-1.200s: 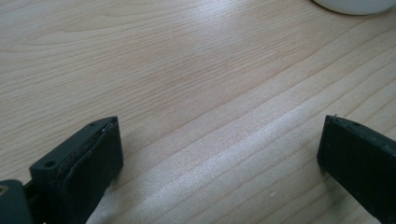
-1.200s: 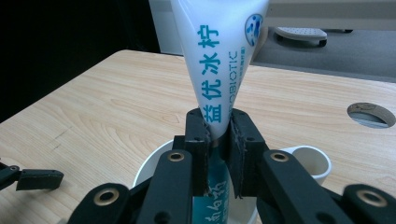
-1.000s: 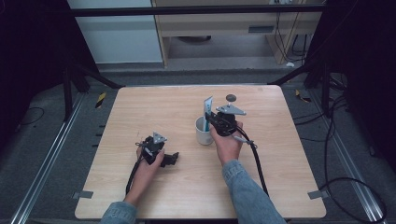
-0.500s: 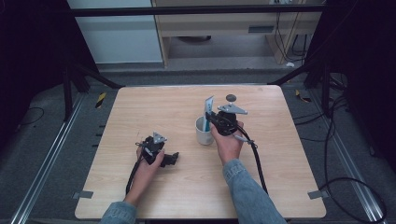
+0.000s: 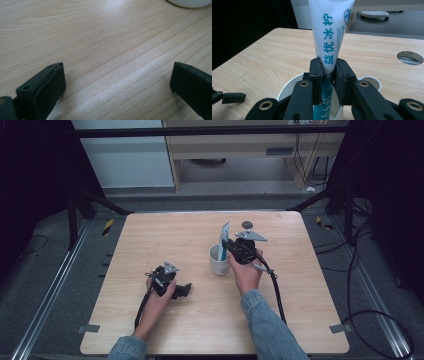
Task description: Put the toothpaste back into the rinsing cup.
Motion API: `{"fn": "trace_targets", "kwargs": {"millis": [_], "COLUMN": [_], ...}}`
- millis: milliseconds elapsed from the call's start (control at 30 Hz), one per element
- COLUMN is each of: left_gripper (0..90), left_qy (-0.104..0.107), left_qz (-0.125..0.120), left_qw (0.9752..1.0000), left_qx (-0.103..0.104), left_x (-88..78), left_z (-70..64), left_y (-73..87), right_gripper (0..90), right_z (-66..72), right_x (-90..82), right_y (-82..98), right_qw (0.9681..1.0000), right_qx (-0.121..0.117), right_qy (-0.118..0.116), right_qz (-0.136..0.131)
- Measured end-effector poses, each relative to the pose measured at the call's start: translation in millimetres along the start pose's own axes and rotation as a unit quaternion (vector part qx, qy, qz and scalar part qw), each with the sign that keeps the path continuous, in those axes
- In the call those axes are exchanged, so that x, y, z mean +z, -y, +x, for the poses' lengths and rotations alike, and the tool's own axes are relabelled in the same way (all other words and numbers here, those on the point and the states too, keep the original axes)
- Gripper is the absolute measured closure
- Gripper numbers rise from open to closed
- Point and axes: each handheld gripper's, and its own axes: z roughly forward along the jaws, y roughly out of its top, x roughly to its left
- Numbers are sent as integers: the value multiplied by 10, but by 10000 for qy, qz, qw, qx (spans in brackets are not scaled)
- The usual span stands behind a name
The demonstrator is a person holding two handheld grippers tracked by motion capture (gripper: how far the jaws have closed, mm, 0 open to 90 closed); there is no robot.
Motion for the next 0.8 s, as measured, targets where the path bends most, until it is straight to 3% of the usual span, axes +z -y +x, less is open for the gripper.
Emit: {"fn": "trace_targets", "kwargs": {"millis": [800], "left_gripper": [0], "left_qy": [23], "left_qz": [2], "left_qw": [10000], "left_qx": [20], "left_x": [2], "left_z": [-2], "left_y": [-2], "right_gripper": [753], "right_z": [-40], "right_x": [-36], "right_y": [11], "right_qw": [10000], "right_qx": [-14], "right_qy": [18], "right_qz": [-6]}}
